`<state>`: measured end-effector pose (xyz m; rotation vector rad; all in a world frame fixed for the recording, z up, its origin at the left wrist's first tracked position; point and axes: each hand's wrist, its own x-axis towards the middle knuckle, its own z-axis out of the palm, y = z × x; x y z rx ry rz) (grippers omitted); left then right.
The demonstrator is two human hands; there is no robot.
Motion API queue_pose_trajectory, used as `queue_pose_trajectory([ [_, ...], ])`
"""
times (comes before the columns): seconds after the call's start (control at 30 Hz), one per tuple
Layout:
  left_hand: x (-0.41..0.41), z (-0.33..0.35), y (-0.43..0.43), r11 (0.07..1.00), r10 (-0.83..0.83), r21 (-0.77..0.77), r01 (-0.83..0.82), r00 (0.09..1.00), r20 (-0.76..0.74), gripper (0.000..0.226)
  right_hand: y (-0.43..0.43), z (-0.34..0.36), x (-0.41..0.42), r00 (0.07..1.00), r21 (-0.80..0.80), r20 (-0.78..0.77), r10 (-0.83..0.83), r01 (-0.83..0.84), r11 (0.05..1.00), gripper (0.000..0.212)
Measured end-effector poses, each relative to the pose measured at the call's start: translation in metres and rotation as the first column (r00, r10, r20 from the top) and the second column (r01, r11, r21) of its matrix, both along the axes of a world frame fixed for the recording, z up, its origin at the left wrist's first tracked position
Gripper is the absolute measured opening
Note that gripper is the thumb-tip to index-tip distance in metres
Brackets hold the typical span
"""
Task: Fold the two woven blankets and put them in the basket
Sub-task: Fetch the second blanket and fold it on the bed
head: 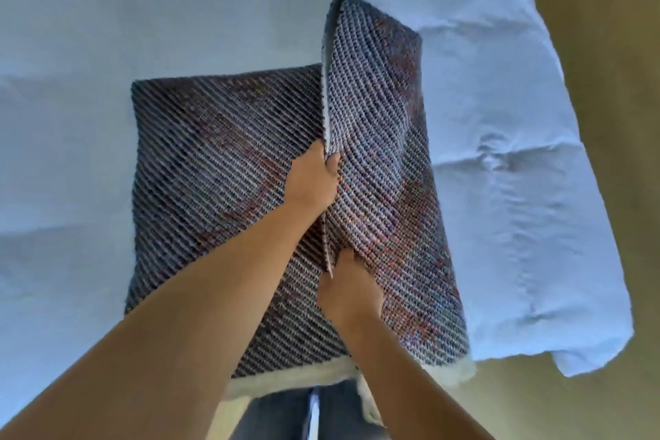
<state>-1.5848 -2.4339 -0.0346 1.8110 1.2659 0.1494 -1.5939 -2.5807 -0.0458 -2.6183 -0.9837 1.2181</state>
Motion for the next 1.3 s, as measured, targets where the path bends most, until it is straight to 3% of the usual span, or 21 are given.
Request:
queue_pose_trajectory([
  [0.13, -0.033, -0.01, 0.007, 0.991, 0.132, -0.031, -0.132, 0.991, 0.001, 0.03, 0.004, -0.018, -0.007, 0.958, -0.125, 0.171, 0.229, -0.21, 0.97, 0.042],
  [0.3, -0.05, -0.023, 0.013, 0.968, 0.214, -0.138, -0.208, 0.976, 0.03, 0.025, 0.016, -0.027, -0.005, 0.912, -0.174, 0.249, 0.325, -0.288, 0.942, 0.031],
  [0.57, -0.069, -0.024, 0.02, 0.958, 0.237, -0.185, -0.219, 0.968, 0.083, 0.05, 0.019, -0.019, -0.035, 0.923, -0.016, 0.207, 0.323, -0.327, 0.945, 0.022],
  [0.8, -0.155, -0.032, 0.063, 0.98, 0.163, -0.108, -0.166, 0.986, -0.037, 0.049, 0.057, -0.016, -0.146, 0.974, 0.151, 0.044, 0.223, -0.227, 0.962, 0.02],
  [1.0, -0.245, -0.049, 0.099, 0.974, 0.224, -0.03, -0.226, 0.973, -0.055, 0.033, 0.098, -0.017, -0.241, 0.98, 0.215, -0.185, 0.068, -0.028, 0.976, 0.035],
  [1.1, -0.271, -0.057, 0.104, 0.967, 0.24, -0.075, -0.243, 0.97, -0.046, 0.034, 0.109, -0.021, -0.272, 0.949, 0.189, -0.308, -0.063, 0.126, 0.974, 0.035],
  [1.23, -0.281, -0.061, 0.106, 0.955, 0.187, -0.238, -0.179, 0.982, 0.008, 0.043, 0.106, -0.028, -0.273, 0.967, 0.11, -0.222, -0.124, 0.152, 0.982, 0.028],
  [1.3, -0.281, -0.061, 0.107, 0.954, 0.164, -0.262, -0.148, 0.986, 0.04, 0.048, 0.102, -0.028, -0.271, 0.991, 0.085, -0.114, -0.071, 0.081, 0.993, 0.021],
])
